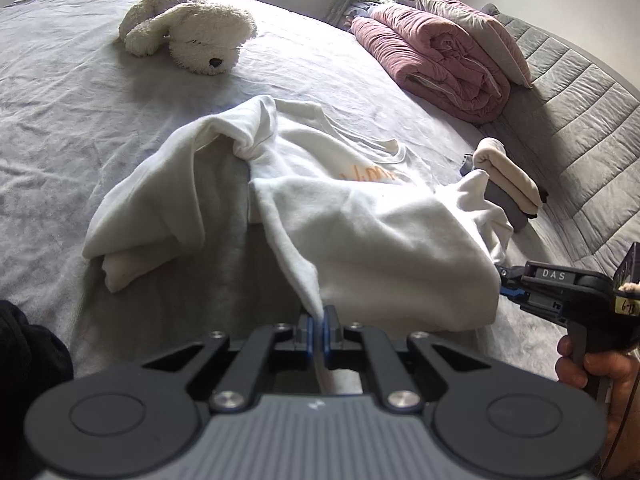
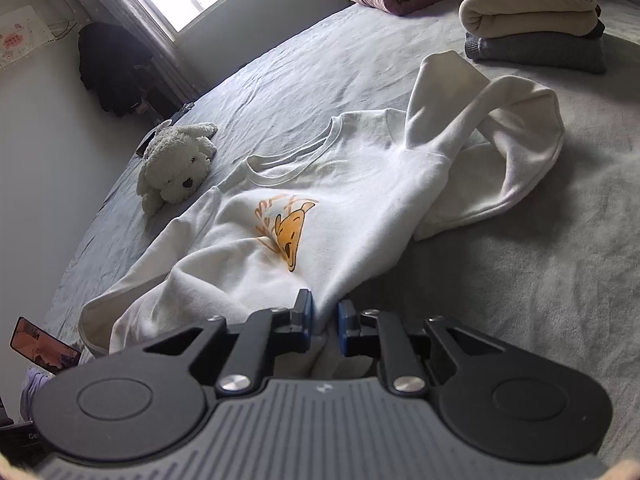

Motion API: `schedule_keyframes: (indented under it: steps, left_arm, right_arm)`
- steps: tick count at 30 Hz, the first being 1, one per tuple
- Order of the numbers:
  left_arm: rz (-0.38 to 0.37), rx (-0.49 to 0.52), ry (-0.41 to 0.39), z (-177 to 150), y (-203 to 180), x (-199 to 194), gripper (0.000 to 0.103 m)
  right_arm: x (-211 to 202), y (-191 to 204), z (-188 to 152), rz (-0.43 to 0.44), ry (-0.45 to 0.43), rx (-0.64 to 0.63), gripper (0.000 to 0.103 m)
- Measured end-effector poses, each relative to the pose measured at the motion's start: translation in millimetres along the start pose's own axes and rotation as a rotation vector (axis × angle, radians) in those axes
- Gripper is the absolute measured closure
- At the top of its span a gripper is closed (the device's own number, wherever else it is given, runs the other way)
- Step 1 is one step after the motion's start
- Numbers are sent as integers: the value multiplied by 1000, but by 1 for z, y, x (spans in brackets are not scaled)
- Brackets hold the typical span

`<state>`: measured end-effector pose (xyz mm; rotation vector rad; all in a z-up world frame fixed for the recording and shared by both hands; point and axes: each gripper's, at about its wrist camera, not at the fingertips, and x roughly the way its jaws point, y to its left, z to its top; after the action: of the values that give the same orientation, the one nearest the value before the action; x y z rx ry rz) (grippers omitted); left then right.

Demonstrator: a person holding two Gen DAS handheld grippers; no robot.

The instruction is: Fold clothes

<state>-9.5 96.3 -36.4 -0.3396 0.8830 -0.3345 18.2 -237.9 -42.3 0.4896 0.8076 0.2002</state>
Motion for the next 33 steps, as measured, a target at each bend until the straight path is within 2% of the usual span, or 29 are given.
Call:
schedule_keyframes:
  steps: [2,4,5,11,14,17,21,22,26,33]
  left_arm:
    - [-21,2,9,-2,0,-7,99]
    - [-37,3,21,-3,0,-11,99]
    - [-43,5,26,-4,0,-13,99]
    - [-36,-1,32,-9,8,-19,99]
    - [-45,-18,22,-7,10,-21,99]
    - [-62,-29,3,-4,9,-24,99]
    - [-76,-39,-43,4,7,-27,99]
    - [-70,-45,-52,6,8,-27,99]
    - [-48,-68,-72,17,9,-23,99]
    - [-11,-56,-81,24,8,-11,99]
  right_arm:
    - [-12,0,-7,-19,11,-3,97]
    - [-23,2,-13,-29,17,-2,98]
    - [-29,3,-15,-33,13,-7,102]
    - [-51,9,-24,-52,13,-32,101]
    - [-50,6,-25,-76,12,-26,92]
    - [-43,-2,-23,-80,10,-1,90]
    - [-25,-18,-15,-33,34,125,82]
    - [-23,-20,-13,-17,35,160,77]
    - [-18,-19,-11,14,27,200,67]
    - [-7,-17,-3,58,19,225,65]
